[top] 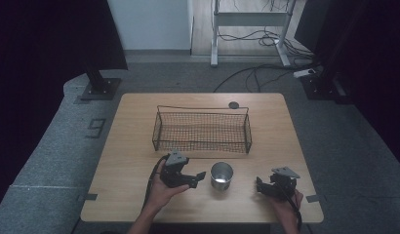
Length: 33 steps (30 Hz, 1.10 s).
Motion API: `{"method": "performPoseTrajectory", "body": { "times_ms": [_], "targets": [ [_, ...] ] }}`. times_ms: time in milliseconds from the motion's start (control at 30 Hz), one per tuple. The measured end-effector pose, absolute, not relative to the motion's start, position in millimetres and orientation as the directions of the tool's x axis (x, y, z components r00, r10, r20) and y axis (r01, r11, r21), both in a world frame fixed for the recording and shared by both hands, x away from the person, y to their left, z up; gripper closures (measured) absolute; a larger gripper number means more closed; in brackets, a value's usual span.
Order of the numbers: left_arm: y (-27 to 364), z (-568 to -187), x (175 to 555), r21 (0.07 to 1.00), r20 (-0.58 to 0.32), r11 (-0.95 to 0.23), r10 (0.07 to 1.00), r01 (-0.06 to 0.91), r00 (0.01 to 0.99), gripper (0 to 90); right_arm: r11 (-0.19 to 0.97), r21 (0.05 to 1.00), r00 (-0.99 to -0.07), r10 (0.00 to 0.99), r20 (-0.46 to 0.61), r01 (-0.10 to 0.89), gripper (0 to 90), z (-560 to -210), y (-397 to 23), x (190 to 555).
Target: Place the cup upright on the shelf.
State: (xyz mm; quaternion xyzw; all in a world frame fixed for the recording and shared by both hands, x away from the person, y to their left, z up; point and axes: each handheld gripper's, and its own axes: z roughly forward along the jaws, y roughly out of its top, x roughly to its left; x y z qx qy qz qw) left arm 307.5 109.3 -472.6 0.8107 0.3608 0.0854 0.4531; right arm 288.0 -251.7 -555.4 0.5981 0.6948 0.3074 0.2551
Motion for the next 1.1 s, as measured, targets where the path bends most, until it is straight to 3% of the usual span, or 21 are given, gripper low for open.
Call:
{"method": "performPoseTrajectory", "body": {
  "times_ms": [1100],
  "targets": [
    [57.9, -486.8, 307.3, 0.761, -0.220, -0.381, 0.610, 0.525, 0.761, 2.4, 0.094, 0.734, -0.152, 0.988, 0.012, 0.673, 10.3, -555.4, -251.9, 288.0]
  ]
}}
